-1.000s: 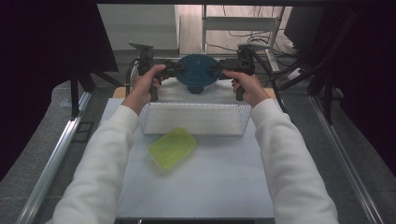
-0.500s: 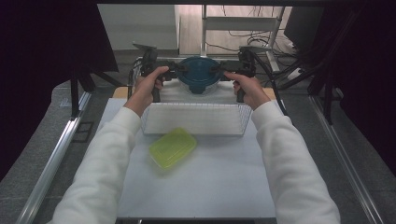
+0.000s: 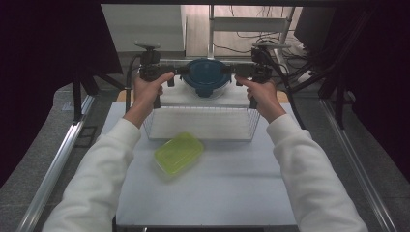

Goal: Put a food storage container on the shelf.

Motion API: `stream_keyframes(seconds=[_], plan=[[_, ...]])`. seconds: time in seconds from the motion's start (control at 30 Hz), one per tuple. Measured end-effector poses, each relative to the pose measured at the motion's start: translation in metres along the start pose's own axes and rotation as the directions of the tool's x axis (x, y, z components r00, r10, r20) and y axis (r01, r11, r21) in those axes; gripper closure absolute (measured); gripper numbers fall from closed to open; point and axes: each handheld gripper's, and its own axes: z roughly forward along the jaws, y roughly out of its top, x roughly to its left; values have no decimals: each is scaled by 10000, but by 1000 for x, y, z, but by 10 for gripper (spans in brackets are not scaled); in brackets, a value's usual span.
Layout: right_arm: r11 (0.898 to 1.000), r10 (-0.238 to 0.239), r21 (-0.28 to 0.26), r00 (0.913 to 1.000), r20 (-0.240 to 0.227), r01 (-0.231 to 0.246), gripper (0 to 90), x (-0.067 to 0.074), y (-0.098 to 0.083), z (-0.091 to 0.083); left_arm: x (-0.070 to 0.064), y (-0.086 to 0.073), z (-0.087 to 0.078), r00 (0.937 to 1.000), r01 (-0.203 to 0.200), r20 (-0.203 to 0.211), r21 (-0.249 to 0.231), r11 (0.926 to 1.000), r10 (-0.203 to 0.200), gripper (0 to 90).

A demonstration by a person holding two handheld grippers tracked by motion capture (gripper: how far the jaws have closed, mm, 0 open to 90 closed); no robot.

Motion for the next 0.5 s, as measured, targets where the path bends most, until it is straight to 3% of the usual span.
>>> stream_keyframes(seconds=[0.1, 0.13, 0.23, 0.3, 0.5], plan=[[9981, -588, -180, 9980, 244, 592, 168, 1, -3, -11, -6, -5, -6, 9999, -76, 129, -138, 9999, 78, 175], [9974, -685, -192, 9973, 251, 690, 172, 2, -4, -13, -11, -11, -13, 9990, -444, 22, -122, 9989, 445, 177], [9918, -1262, -174, 9918, 210, 1266, 179, 9, -11, -25, -19, -24, -24, 9967, -795, 174, -151, 9967, 797, 177], [9852, -1707, -178, 9853, 49, 1707, 179, 15, -19, -34, -23, -34, -30, 9956, -814, 454, -198, 9965, 822, 190], [9735, -2287, -94, 9723, -481, 2285, 178, 17, -49, -54, -34, -73, -55, 9842, -1584, 793, -20, 9874, 1581, 214]])
